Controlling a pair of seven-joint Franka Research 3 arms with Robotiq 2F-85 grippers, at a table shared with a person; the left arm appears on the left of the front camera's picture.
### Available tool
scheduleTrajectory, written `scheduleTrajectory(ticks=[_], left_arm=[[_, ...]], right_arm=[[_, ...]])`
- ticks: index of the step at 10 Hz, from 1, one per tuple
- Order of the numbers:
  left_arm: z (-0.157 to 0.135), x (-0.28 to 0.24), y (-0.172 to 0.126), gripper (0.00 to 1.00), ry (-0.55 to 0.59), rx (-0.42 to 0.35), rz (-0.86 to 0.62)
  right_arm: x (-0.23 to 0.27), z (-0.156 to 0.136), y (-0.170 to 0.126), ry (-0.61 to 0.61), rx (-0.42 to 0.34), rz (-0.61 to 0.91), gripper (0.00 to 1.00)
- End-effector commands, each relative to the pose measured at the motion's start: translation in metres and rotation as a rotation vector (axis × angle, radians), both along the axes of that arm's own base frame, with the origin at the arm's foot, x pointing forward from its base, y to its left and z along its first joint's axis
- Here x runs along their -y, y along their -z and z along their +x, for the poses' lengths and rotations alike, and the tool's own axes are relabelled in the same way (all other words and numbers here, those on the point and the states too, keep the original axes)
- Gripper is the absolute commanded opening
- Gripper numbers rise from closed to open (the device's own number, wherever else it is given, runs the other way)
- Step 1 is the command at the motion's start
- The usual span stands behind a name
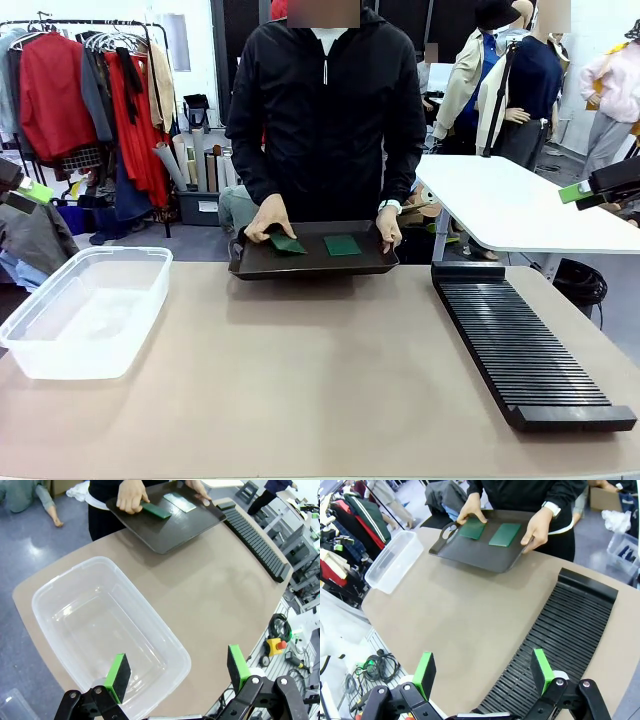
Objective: Sort PCBs into racks and boxes based on the side picked up.
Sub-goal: Pick up the Blank PCB handed by the Human.
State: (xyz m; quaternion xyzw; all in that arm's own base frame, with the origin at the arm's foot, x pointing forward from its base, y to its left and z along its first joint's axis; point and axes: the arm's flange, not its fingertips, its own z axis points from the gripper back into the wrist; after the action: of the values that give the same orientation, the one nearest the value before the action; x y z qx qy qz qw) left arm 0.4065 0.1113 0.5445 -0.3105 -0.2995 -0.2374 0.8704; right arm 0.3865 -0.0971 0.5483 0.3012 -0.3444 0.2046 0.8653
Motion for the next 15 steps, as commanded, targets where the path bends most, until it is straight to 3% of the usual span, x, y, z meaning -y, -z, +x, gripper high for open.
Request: scheduleTrajectory(ticks=[1,8,10,11,15], left_arm=[[-0.0010,-0.0006,-0.0006,1.00,0.009,0.007,-0.004],[-0.0010,-0.0006,-0.0006,1.00,0.009,0.007,-0.004],[-0.0010,-0.0006,-0.0006,1.00,0.009,0.007,-0.004],[-0.0010,-0.0006,-0.0006,1.00,0.009,0.007,-0.004],[-0.0010,-0.0006,-0.0006,1.00,0.009,0.007,-0.004]], right_arm=[[0.0000,0.0000,0.0000,0.000,0.000,0.000,1.00],[0.0027,0.0048,-0.0045,-0.013,-0.055,0.026,1.00],[0.0020,0.0032,-0.0060,-0.084,-0.051,0.040,1.00],[0.0020,0.0014,0.0027,-0.023,-0.038,0.013,1.00],[0.0020,0.0014,0.0027,-0.023,-0.038,0.013,1.00]])
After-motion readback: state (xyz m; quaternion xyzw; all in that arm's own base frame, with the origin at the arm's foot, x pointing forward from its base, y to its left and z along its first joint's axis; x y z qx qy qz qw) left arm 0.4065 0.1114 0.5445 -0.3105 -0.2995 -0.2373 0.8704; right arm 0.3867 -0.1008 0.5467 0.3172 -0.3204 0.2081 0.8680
